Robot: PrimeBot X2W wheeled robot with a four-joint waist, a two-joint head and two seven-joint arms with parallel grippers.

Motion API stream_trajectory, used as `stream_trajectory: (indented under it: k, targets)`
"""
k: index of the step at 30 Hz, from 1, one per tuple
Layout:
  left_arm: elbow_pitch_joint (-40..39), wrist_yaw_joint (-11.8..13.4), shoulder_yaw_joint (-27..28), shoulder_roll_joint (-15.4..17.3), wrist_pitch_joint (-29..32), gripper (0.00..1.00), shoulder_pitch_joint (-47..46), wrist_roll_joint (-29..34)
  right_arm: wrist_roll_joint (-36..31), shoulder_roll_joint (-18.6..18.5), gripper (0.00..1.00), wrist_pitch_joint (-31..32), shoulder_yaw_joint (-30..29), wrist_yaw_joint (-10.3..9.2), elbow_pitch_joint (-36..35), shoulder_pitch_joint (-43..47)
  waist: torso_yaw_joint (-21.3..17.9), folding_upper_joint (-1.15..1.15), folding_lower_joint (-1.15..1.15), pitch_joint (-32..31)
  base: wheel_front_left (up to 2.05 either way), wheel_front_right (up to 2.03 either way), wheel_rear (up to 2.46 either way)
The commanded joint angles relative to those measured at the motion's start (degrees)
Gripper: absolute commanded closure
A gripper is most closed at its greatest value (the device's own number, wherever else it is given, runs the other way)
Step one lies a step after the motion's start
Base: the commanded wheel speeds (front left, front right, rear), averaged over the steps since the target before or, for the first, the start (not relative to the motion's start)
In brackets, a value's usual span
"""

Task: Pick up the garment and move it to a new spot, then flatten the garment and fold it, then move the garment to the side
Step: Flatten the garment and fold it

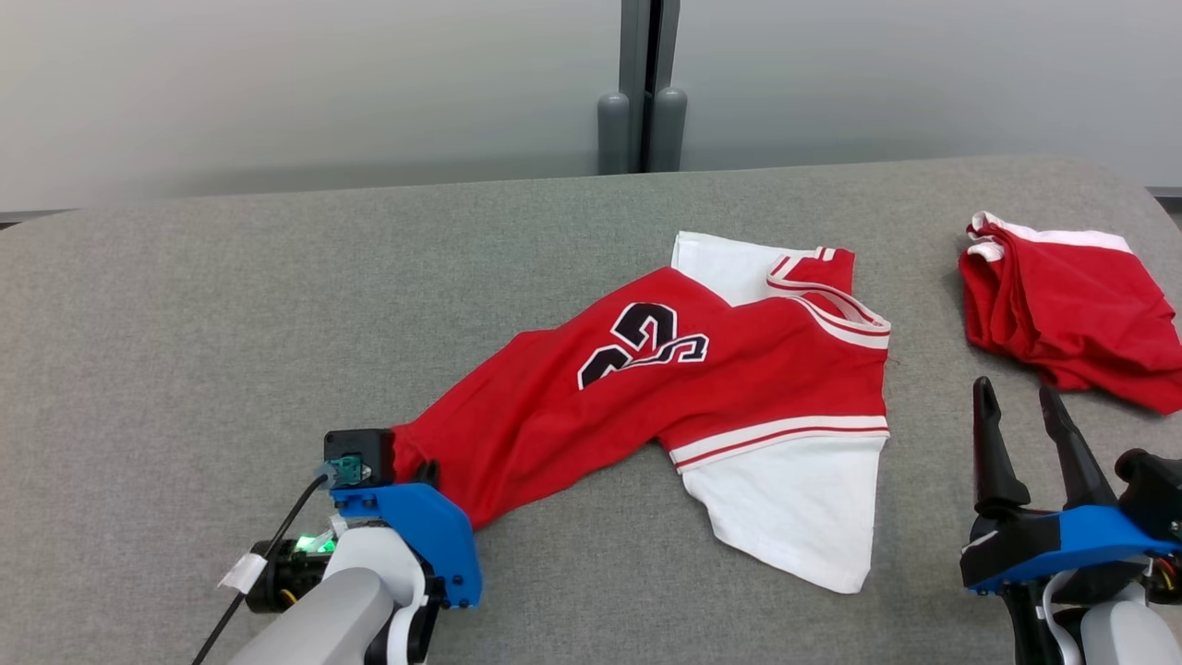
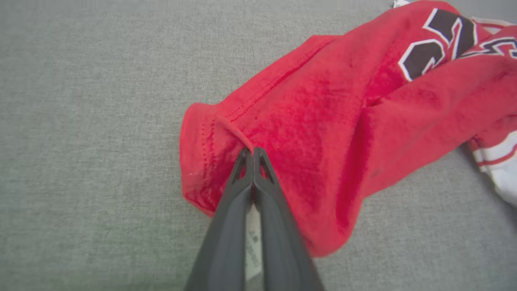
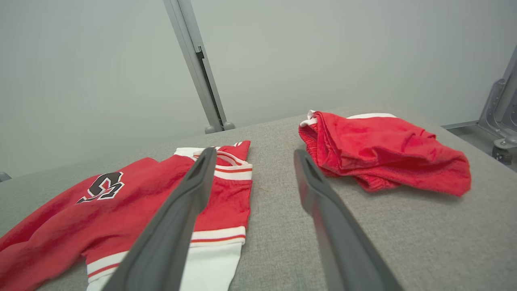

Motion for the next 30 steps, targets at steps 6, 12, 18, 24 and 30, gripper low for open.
stream_trajectory:
  k: [6,12,18,24,30]
  targets:
    - [0.30,-1.35,1.04,-0.21,-5.99,1.00,-1.88,1.57,-0.37,-0.18,0.00,0.11,-0.17,0.01,-0.05,1.23,1.17,0.00,0.00,-1.00,0.00,0.00,0.00]
    - [-5.31,-0.79,1.61,1.87,-11.23,1.00,-0.22,3.35,-0.52,-0.17,0.00,0.42,-0.21,0.01,-0.04,2.05,2.87,0.00,0.00,-2.02,0.00,0.00,0.00]
    - [-13.84,1.56,0.30,4.33,-11.72,1.00,5.16,3.84,-0.66,-0.19,0.00,0.89,0.00,0.01,0.31,2.97,4.01,0.00,0.00,-2.10,0.00,0.00,0.00]
    - [-16.22,2.88,-1.47,3.98,-8.62,1.00,11.84,0.95,-0.75,-0.18,0.00,1.73,-0.53,0.01,0.54,3.79,4.16,0.00,0.00,-1.64,0.00,0.00,0.00]
    - [-12.75,2.27,-0.92,2.80,-9.45,1.00,12.70,-0.44,-1.48,-0.18,0.00,2.87,-1.32,0.01,1.28,3.91,3.56,0.00,0.00,-1.35,0.00,0.00,0.00]
